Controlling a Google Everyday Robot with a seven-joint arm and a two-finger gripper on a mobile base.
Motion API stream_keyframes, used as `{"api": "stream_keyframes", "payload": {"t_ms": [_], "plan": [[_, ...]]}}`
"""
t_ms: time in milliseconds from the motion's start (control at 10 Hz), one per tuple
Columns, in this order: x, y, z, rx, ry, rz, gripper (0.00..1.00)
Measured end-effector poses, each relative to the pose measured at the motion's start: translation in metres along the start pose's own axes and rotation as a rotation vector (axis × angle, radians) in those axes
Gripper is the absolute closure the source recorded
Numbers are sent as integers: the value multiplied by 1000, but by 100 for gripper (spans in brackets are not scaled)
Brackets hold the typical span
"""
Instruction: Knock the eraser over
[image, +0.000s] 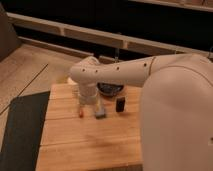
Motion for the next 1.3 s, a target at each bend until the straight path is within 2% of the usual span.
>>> {"api": "stream_keyframes", "payload": {"t_ms": [100,200,700,1000,1300], "plan": [[-4,-9,3,12,5,17,35],[-14,-28,4,39,6,45,35],[-42,-70,10,100,24,22,35],[-63,-84,15,71,24,-11,35],[-80,-97,27,66,31,-78,35]]}}
